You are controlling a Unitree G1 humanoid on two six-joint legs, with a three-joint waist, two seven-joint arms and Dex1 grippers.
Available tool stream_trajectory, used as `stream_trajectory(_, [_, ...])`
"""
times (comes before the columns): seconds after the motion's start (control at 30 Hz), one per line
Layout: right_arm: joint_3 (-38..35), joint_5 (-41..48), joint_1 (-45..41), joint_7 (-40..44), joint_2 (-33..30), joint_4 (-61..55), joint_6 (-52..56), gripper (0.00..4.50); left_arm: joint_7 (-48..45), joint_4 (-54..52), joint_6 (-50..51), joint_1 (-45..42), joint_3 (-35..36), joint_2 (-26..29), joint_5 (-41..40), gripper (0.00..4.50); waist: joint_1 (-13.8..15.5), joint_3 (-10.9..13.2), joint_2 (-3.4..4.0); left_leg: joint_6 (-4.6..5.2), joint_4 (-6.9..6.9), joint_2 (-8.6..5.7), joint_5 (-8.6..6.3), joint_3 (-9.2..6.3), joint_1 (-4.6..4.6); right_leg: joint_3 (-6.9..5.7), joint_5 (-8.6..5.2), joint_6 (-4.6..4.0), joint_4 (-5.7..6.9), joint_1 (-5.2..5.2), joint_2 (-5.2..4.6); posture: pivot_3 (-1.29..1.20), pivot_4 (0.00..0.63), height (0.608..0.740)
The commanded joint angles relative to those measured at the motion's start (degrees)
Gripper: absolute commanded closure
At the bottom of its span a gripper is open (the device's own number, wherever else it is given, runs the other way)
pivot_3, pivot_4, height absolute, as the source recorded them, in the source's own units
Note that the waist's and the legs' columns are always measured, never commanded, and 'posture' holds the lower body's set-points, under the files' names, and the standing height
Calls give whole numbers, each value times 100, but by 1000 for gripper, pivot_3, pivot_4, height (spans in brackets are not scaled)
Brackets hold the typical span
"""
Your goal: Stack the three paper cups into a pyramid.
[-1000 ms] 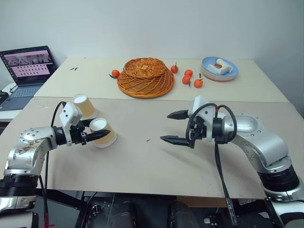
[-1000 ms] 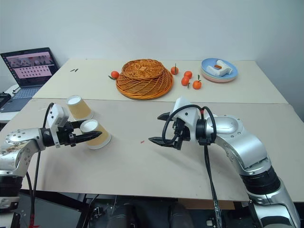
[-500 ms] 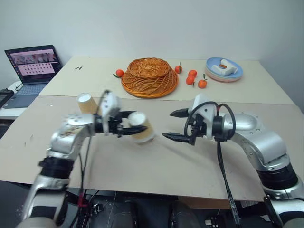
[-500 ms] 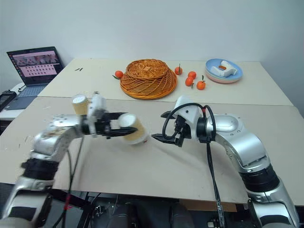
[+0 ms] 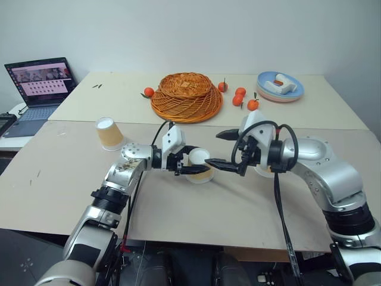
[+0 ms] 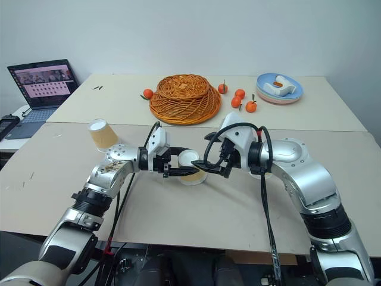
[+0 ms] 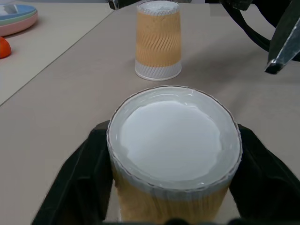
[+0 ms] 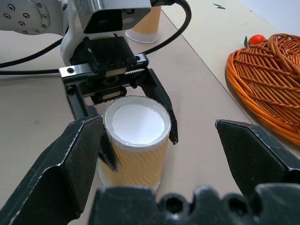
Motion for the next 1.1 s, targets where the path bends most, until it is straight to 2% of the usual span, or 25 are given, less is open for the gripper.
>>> stream_trajectory(0.03, [-233,42,-58,-34,-26,-150,-8,0,-6,-352,114,-73,149,110,-46,25,0,0,0,0,0,1,0,-1,0,-1,0,0,0,0,1,0,150,626])
stream_trajectory(0.13, [-183,33,-84,-2,19,-88,-49,0,60,-935,638,-66,449,349,-364,25,-2,1,0,-1,-2,2,1,-4,0,1,0,0,2,0,3,0,150,626])
stream_trajectory(0.33, [-69,-35,-141,113,130,147,-220,0,348,-2627,2171,372,1409,1350,-1285,25,-89,2,-3,-2,2,7,2,-21,4,21,-9,15,55,-3,12,0,150,626])
stream_trajectory(0.4, [-37,-57,-147,158,171,218,-290,0,818,-2991,2838,531,1976,1457,-1820,25,-81,3,-3,-2,3,-5,2,-37,13,32,-11,18,68,-1,13,0,150,626])
stream_trajectory(0.47, [-19,-87,-165,183,214,304,-359,0,1612,-3290,3289,702,2541,1305,-2112,25,-57,5,-4,1,4,-5,0,-43,13,32,-13,23,67,-2,16,0,150,626])
stream_trajectory(0.57, [7,-153,-211,222,275,457,-442,0,3565,-3741,3197,1039,2853,614,-1314,25,-7,5,-5,4,3,-15,-1,-52,14,34,-14,24,65,6,14,0,150,626])
stream_trajectory(0.73, [56,-154,-258,383,359,577,-508,0,6162,-4269,2441,1977,2471,-541,532,25,57,4,-5,32,-1,-54,-17,-63,14,62,0,48,67,9,-1,0,150,626])
stream_trajectory(0.9, [63,-171,-327,488,409,659,-527,0,6921,-4111,1915,2569,2113,-1003,1306,25,85,4,-5,23,-2,-91,-12,-96,-4,75,1,52,82,-3,-10,0,150,626])
stream_trajectory(0.97, [48,-158,-328,536,408,665,-523,0,6940,-3921,1808,2599,2184,-911,1415,25,92,5,-6,8,0,-93,-4,-104,-4,75,2,52,90,-3,-11,0,150,626])
stream_trajectory(1.1, [-159,21,-199,757,232,567,-461,0,6684,-3472,1619,2513,2666,-669,1139,25,97,5,-6,16,-4,-95,-9,-118,-10,68,2,51,88,-1,-11,0,150,626])
